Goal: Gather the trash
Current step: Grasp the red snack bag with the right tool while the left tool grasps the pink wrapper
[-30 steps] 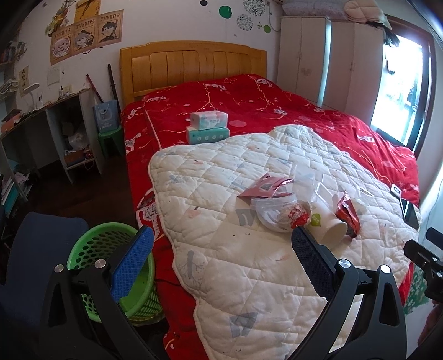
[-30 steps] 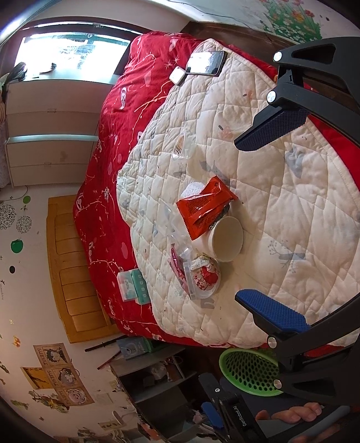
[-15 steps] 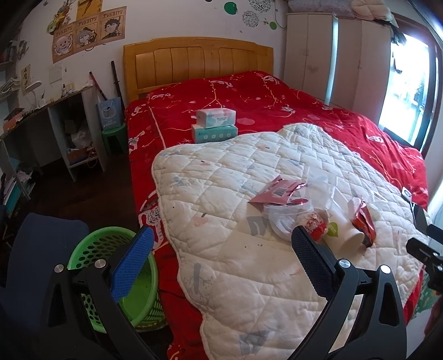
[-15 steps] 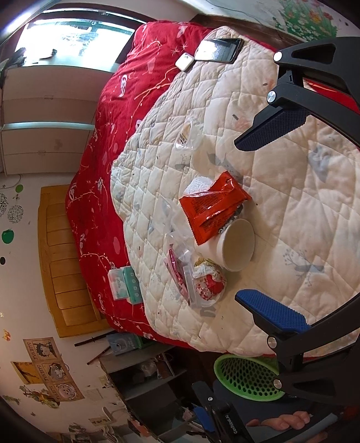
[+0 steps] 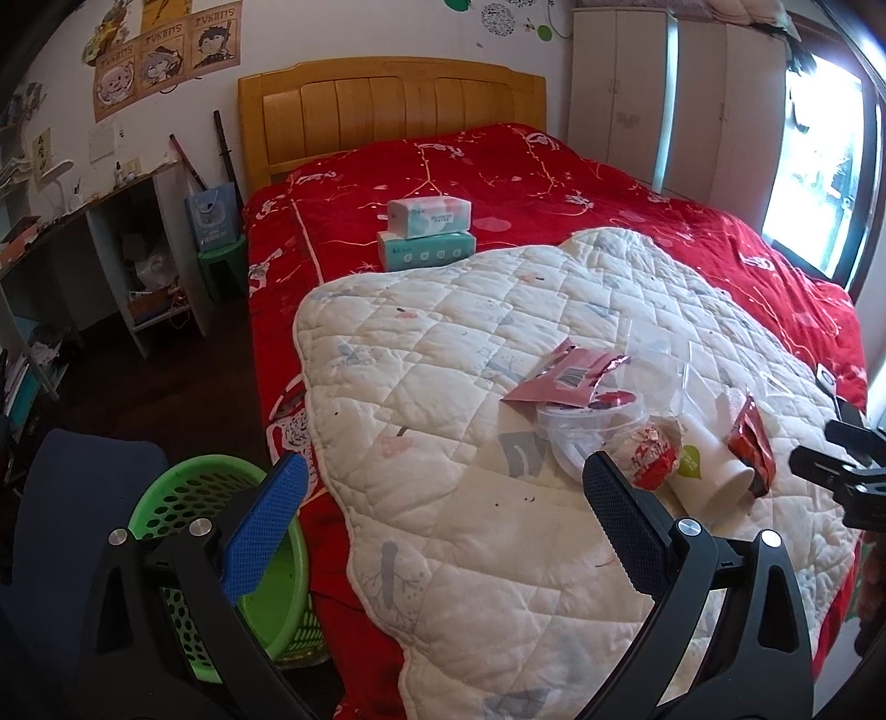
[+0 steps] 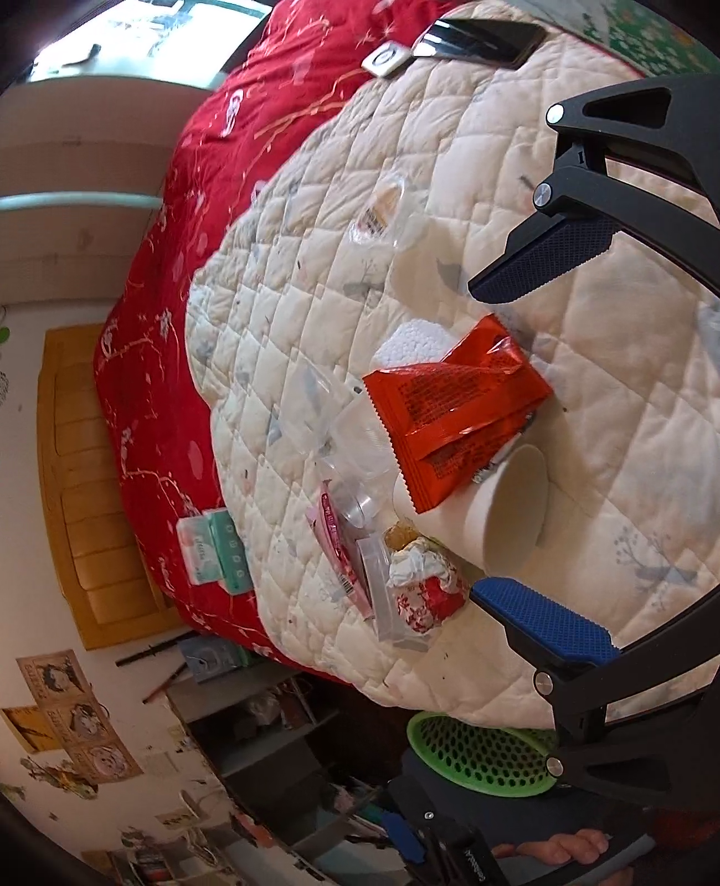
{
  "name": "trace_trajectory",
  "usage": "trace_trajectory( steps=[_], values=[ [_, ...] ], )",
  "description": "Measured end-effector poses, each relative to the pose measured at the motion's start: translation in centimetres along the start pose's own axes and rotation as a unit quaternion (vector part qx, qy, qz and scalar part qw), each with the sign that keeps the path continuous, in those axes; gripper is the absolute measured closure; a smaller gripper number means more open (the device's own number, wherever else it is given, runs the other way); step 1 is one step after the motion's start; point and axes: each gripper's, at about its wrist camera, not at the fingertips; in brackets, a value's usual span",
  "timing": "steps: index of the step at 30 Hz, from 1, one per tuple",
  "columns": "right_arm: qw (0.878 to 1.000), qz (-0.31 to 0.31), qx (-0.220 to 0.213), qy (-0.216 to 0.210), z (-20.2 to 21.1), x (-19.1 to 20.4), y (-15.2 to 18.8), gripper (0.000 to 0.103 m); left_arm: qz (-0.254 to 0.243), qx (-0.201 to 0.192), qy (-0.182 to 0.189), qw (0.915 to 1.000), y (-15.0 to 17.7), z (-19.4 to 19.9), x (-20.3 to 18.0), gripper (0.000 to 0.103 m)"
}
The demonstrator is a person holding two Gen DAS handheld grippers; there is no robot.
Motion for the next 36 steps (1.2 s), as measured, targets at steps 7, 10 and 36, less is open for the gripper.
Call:
trace_trajectory(
  steps=[7,10,36],
  values=[
    [0.999,0.011,0.024,-0.026,-2.6,-1.9,-1.1,0.007,0.003,0.008,0.007,0.9999,-0.4,-1.3,-0.3,0.005],
    [0.999,0.003,0.035,-0.036,-3.8,-2.7,-1.4,0.008,0.001,0.011,0.007,0.9999,-0.6,-1.9,-0.6,0.005],
    [0.999,-0.012,0.023,-0.036,-3.9,-5.3,-1.1,0.031,-0.128,0.069,0.171,0.9745,-6.8,-10.3,-9.1,0.009]
  ],
)
Point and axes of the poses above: each gripper's, at about its wrist camera, not at the fingertips, and z roughly against the way its jaws point, x to its left, y to its underside, and after that the axes turned 14 degrees about -y, right-handed
